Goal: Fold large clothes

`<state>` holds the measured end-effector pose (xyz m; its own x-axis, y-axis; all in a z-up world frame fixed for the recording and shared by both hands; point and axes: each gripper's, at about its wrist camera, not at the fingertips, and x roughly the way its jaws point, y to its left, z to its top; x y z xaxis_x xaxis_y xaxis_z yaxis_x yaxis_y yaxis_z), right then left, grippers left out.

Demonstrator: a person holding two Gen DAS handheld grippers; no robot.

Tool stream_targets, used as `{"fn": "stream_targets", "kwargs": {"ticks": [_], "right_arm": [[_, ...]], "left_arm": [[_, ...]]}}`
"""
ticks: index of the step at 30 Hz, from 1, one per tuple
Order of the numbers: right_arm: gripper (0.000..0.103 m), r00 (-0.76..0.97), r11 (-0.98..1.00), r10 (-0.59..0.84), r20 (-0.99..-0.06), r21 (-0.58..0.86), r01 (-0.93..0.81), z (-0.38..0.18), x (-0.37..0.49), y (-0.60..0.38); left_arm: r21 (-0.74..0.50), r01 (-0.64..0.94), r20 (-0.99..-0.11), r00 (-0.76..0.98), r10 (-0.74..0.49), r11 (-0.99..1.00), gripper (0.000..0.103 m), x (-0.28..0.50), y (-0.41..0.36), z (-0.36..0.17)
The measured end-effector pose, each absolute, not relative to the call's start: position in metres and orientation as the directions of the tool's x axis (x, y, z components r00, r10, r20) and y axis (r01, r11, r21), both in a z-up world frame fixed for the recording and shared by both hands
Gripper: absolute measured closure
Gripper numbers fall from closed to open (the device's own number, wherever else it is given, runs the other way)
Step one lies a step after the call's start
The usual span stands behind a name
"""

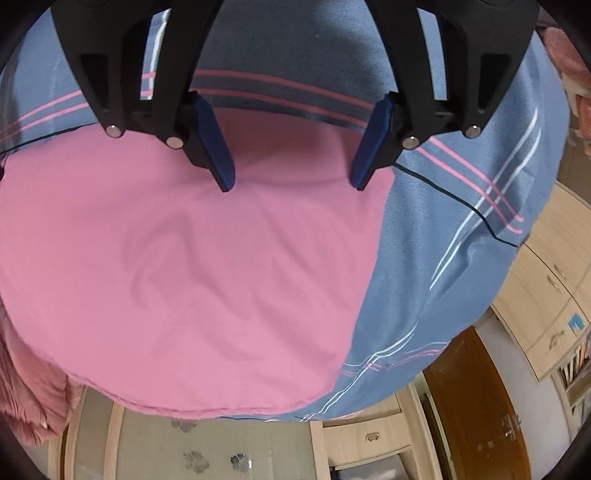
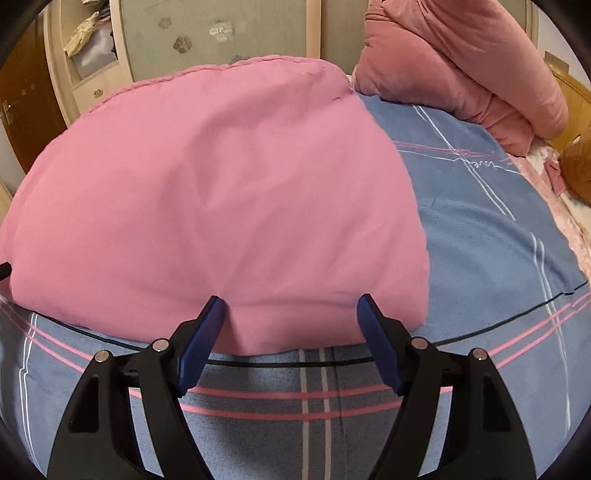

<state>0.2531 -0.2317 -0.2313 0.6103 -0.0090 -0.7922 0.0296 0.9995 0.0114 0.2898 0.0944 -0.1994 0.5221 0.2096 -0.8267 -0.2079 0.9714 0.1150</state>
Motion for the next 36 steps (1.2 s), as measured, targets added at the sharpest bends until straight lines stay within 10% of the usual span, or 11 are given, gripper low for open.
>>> {"fn": "stream_targets", "kwargs": {"ticks": [10, 20, 26, 36], "right_arm": [[0.028, 0.68, 0.993, 0.115, -0.724, 0.076, -0.087, -0.151, 0.308, -0.197], [0.025, 0.575, 0.999, 0.051, -0.816, 0.035, -0.039, -0.186, 0.377, -0.178], [0.026, 0.613, 0.917, 0.236, -0.754, -0.036, -0.398, -0.134, 0.383, -0.032], [0.034, 0.48, 0.769, 0.145, -0.865, -0.207, -0.604, -0.197, 0.462, 0.177]], "left_arm": [[0.002, -0.156, -0.775, 0.624, 0.1, 0.988, 0.037, 0.294, 0.067, -0.147], [0.153, -0.097, -0.796, 0.578, 0.181, 0.983, 0.034, 0.321, 0.04, -0.182], [-0.122, -0.244, -0.796, 0.603, 0.052, 0.962, 0.033, 0.297, 0.102, -0.194], [-0.121, -0.207, -0.799, 0.601, 0.028, 0.971, 0.031, 0.286, 0.103, -0.216]]}}
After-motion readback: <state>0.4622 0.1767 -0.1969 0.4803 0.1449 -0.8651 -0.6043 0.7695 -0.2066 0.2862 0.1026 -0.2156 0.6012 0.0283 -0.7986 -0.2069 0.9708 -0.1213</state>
